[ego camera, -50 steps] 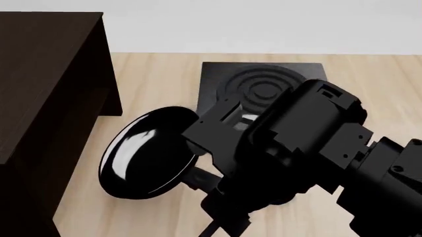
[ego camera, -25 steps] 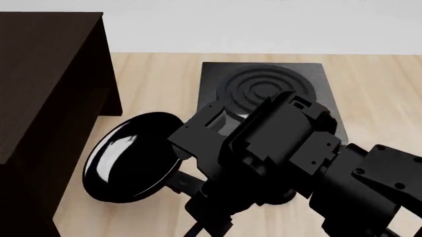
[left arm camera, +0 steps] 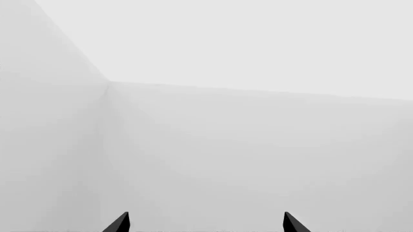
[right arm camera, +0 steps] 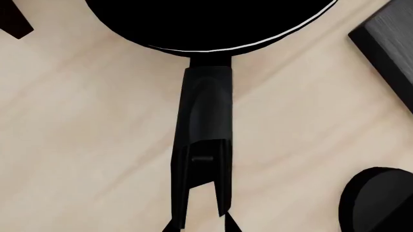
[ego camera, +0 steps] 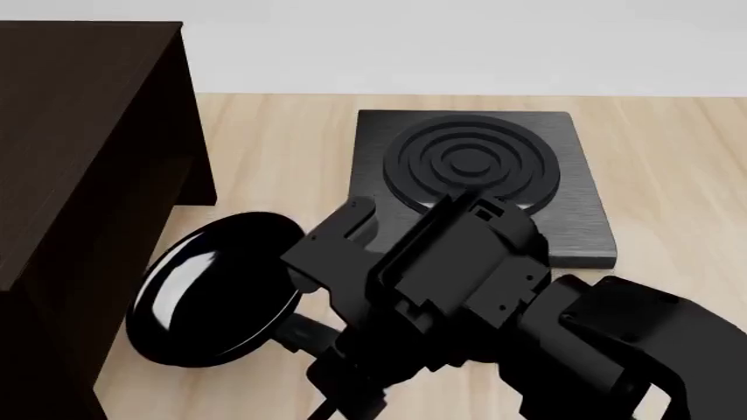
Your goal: Put the frying pan under the cabinet shelf.
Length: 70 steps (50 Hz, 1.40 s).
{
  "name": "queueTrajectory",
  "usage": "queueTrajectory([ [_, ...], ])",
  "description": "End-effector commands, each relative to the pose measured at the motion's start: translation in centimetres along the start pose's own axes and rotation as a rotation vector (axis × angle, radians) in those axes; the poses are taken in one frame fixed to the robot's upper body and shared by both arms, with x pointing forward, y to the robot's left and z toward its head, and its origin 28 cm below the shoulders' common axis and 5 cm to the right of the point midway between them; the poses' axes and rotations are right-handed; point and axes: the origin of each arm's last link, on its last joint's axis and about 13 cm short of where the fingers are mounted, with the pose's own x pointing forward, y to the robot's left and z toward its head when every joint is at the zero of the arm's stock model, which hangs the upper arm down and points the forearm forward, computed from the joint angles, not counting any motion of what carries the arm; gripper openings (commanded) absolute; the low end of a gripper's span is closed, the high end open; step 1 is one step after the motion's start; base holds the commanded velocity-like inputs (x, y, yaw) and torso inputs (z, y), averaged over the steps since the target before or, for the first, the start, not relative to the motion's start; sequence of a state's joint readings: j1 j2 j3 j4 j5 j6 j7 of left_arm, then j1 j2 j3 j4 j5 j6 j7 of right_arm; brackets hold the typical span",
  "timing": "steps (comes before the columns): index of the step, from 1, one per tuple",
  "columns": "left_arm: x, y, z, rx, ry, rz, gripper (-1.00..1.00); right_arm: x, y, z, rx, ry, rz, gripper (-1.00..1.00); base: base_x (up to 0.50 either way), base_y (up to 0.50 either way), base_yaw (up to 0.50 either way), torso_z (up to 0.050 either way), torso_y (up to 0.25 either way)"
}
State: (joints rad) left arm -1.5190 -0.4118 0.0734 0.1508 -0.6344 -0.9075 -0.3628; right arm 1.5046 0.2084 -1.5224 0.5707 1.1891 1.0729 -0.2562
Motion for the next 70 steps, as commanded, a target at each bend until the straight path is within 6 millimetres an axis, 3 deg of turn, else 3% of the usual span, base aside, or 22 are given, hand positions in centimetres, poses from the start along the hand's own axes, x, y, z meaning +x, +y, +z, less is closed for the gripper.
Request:
queueTrajectory([
  [1,-0.1,0.1,-0.1,0.01,0.008,0.005,1.0,0.5,-0.3,0.8,-0.016,-0.041,0.01,-1.0,0.0,0.0,0.0,0.0,0.01],
  [25,-0.2,0.4,-0.4,0.01,0.011,0.008,1.0,2.3,0.7,2.8,-0.043,-0.094,0.073,-1.0,0.0,0.0,0.0,0.0,0.0],
  [35,-0.4,0.6,-0.1,0.019,0.012,0.015,1.0,3.8,1.0,2.8,-0.041,-0.101,0.099,-1.0,0.0,0.0,0.0,0.0,0.001],
  [46,-0.9,0.7,1.3,0.032,0.005,0.02,1.0,4.3,1.3,2.7,-0.044,-0.116,0.121,-1.0,0.0,0.0,0.0,0.001,0.001],
  [70,-1.2,0.7,1.9,0.037,0.009,0.025,1.0,5.4,3.3,3.1,-0.086,-0.191,0.228,-1.0,0.0,0.0,0.0,0.0,0.0],
])
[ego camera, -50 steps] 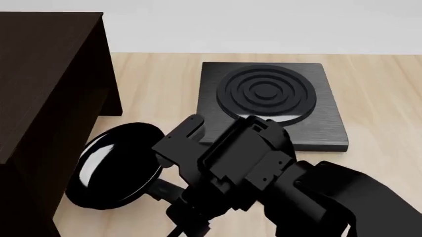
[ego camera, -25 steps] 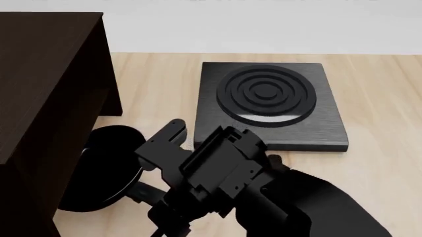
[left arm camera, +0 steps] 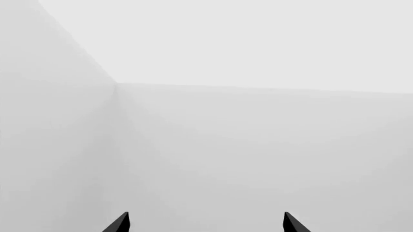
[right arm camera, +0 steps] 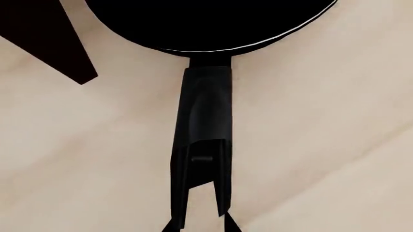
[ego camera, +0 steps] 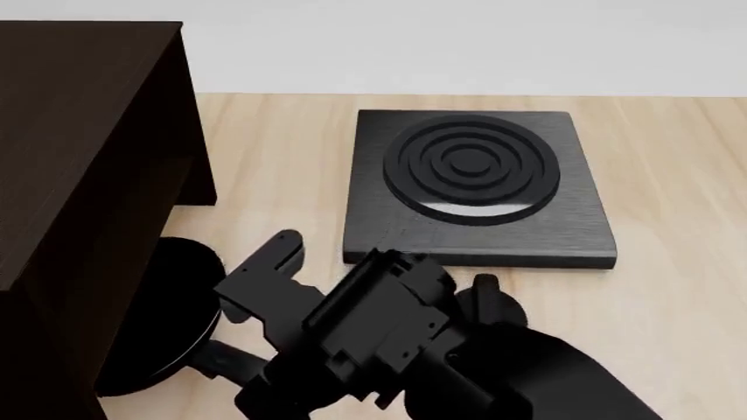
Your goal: Put the frying pan under the cabinet shelf.
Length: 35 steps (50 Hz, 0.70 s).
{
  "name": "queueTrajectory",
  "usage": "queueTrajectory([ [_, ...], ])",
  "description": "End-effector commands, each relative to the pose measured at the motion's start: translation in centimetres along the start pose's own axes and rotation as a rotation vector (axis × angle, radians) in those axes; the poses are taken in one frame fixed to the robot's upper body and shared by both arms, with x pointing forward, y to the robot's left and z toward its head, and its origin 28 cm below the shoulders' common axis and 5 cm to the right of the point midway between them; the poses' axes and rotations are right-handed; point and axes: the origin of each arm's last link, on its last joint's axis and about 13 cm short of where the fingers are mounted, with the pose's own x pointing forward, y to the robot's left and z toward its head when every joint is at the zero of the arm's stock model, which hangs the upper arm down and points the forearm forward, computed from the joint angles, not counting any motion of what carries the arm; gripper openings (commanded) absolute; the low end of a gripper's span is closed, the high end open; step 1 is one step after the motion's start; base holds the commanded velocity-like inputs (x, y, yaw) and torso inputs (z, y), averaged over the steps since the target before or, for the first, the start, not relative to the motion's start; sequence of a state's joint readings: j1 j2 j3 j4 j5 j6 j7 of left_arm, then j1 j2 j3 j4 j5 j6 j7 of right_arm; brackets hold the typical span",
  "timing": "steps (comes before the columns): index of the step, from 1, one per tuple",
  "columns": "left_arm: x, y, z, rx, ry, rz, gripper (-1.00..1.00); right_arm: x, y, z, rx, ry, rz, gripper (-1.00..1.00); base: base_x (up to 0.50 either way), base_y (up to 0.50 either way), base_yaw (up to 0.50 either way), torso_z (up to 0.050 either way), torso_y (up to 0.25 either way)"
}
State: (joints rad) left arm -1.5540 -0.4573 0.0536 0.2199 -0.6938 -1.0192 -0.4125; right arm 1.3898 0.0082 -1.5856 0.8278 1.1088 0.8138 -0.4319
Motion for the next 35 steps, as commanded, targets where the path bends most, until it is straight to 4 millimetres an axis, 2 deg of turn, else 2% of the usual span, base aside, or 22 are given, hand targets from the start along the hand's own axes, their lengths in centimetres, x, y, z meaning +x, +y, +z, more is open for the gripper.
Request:
queueTrajectory([
  [1,0.0,0.2,0.1,0.002,0.004,0.005,1.0,0.1,1.2,1.5,-0.029,-0.099,0.087,-1.0,0.0,0.0,0.0,0.0,0.0],
  [14,-0.2,0.4,0.1,0.003,0.012,0.014,1.0,1.3,2.3,1.2,-0.024,-0.144,0.143,-1.0,0.0,0.0,0.0,0.001,0.001],
  [28,0.1,1.4,-1.3,0.012,0.022,0.034,1.0,2.6,3.1,0.7,-0.025,-0.207,0.17,-1.0,0.0,0.0,0.0,0.0,0.001],
  [29,0.1,1.5,-1.4,0.012,0.023,0.037,1.0,2.6,3.1,0.8,-0.022,-0.218,0.166,1.0,0.0,0.0,0.0,0.0,0.0],
  [35,0.0,1.6,-1.5,0.008,0.026,0.04,1.0,2.5,3.0,1.0,-0.022,-0.227,0.166,1.0,0.0,0.0,0.0,0.0,0.0],
])
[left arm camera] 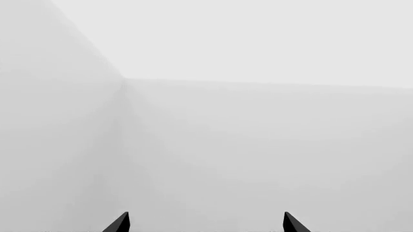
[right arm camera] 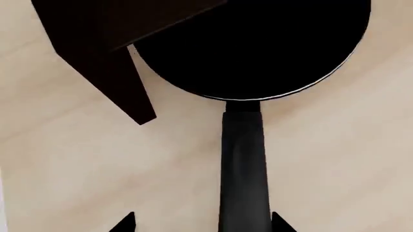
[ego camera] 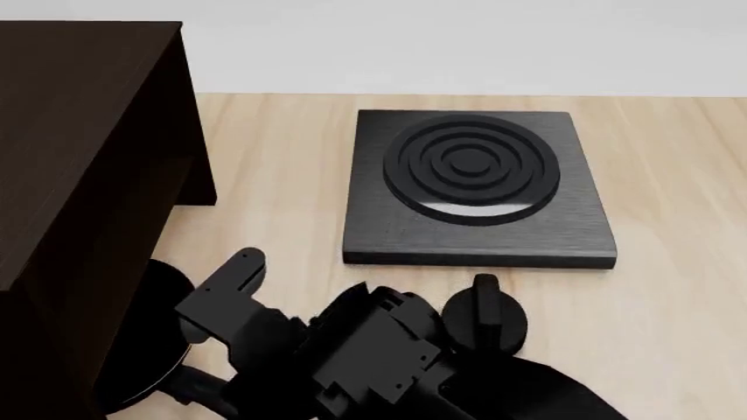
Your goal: Put the frying pan under the cabinet shelf.
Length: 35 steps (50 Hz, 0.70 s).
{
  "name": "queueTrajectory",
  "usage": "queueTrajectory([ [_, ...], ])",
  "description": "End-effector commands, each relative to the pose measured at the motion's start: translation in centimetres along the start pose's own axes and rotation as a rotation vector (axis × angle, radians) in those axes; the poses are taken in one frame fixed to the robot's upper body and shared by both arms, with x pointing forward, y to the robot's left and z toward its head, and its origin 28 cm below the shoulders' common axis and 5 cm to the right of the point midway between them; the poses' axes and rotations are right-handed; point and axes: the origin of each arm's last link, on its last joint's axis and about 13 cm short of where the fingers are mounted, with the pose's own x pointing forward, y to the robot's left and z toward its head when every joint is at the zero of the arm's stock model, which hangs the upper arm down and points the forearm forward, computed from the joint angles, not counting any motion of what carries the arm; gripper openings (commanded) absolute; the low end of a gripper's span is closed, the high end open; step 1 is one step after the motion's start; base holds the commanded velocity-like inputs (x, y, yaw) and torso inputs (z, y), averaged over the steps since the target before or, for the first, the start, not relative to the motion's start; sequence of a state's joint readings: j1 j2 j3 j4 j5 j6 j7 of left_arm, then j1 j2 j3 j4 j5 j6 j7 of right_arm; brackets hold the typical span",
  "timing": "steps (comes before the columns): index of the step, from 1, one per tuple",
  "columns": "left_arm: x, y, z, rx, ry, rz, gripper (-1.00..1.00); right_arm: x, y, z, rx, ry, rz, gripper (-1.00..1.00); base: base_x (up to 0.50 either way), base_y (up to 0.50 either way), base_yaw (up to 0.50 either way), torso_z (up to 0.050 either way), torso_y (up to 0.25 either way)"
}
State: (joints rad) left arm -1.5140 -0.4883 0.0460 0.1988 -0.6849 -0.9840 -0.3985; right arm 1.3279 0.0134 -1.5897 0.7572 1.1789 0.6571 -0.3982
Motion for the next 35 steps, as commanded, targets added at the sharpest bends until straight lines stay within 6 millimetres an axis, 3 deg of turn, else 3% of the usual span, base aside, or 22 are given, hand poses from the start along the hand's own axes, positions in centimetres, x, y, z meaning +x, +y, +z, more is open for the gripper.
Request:
queueTrajectory([
  [1,-0.1,0.5,-0.5,-0.001,0.006,0.012,1.0,0.4,1.0,1.1,0.013,-0.092,0.061,1.0,0.0,0.0,0.0,0.0,0.0],
  [23,-0.3,0.7,0.1,-0.007,-0.003,0.014,1.0,-0.5,1.3,2.7,-0.002,-0.128,0.042,1.0,0.0,0.0,0.0,0.0,0.0],
  [35,-0.4,0.6,0.7,-0.016,-0.017,0.011,1.0,-2.6,-0.1,4.2,-0.002,-0.135,-0.065,1.0,0.0,0.0,0.0,0.0,0.0],
])
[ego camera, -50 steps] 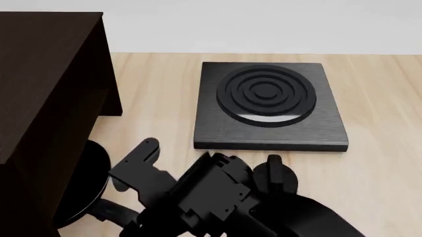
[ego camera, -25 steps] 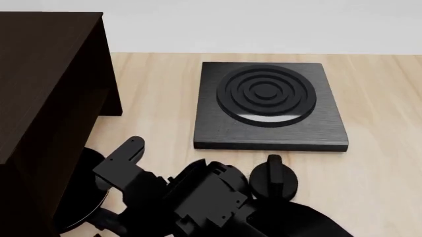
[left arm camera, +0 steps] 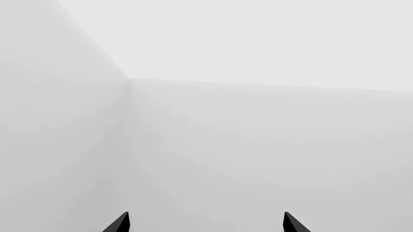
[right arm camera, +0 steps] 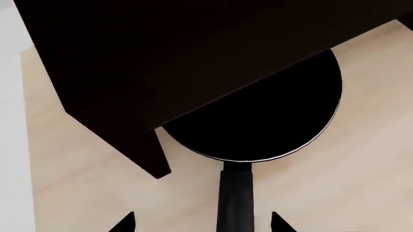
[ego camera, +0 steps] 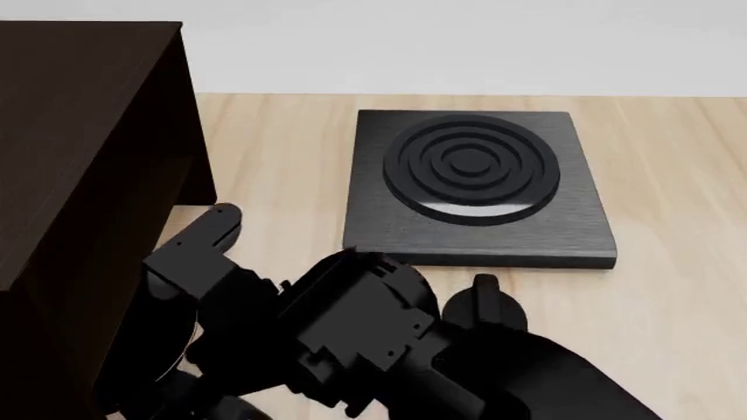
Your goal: Put the frying pan under the cabinet shelf.
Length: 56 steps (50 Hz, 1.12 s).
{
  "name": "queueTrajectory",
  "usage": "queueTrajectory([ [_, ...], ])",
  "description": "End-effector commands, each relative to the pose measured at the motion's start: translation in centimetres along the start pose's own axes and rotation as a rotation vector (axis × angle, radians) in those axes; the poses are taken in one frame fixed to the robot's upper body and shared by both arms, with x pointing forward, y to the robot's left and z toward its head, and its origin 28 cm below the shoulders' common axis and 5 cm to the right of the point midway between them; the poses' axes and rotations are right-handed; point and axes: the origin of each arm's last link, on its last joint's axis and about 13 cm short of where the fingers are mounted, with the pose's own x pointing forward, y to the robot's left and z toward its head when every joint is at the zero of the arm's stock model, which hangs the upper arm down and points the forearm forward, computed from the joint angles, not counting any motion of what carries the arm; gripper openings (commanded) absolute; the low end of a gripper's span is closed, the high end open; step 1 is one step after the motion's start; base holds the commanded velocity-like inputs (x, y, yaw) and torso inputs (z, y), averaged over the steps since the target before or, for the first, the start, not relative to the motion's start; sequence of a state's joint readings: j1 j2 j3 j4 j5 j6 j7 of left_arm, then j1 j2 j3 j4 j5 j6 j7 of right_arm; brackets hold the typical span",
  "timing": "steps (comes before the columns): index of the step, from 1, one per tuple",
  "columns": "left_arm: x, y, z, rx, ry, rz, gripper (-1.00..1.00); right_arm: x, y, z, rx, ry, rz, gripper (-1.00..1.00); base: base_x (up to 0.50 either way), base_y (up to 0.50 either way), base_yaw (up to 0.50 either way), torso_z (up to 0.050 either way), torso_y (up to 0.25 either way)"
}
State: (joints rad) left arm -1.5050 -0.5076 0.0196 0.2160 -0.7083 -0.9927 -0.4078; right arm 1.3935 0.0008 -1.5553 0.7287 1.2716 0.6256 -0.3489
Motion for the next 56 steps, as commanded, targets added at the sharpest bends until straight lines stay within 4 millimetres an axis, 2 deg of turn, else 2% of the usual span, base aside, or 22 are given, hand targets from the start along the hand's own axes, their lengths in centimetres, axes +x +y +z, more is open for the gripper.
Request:
queueTrajectory([
  [1,-0.1,-0.1,0.5,-0.008,-0.012,-0.003,1.0,-1.6,-1.0,1.5,0.008,-0.021,-0.078,1.0,0.0,0.0,0.0,0.0,0.0],
  [11,-0.1,-0.3,0.6,-0.017,-0.023,-0.017,1.0,-3.4,-2.6,2.5,0.014,-0.018,-0.167,1.0,0.0,0.0,0.0,0.0,0.0],
  [16,-0.1,-0.1,0.7,-0.018,-0.028,-0.02,1.0,-4.4,-2.7,3.1,0.014,-0.02,-0.189,1.0,0.0,0.0,0.0,0.0,0.0],
  [26,-0.1,0.1,0.5,-0.022,-0.033,-0.021,1.0,-9.6,-1.5,2.7,0.072,-0.128,-0.241,1.0,0.0,0.0,0.0,0.0,0.0],
  [30,-0.1,0.0,0.3,-0.025,-0.032,-0.028,1.0,-11.8,-1.1,1.9,0.101,-0.183,-0.281,1.0,0.0,0.0,0.0,0.0,0.0],
  [36,-0.1,-0.1,0.2,-0.031,-0.028,-0.035,1.0,-14.0,-0.3,0.5,0.153,-0.264,-0.32,1.0,0.0,0.0,0.0,0.0,0.0],
  [56,-0.2,-0.1,0.2,-0.028,-0.016,-0.042,1.0,-18.7,2.0,-3.1,0.275,-0.575,-0.467,1.0,0.0,0.0,0.0,0.0,0.0],
])
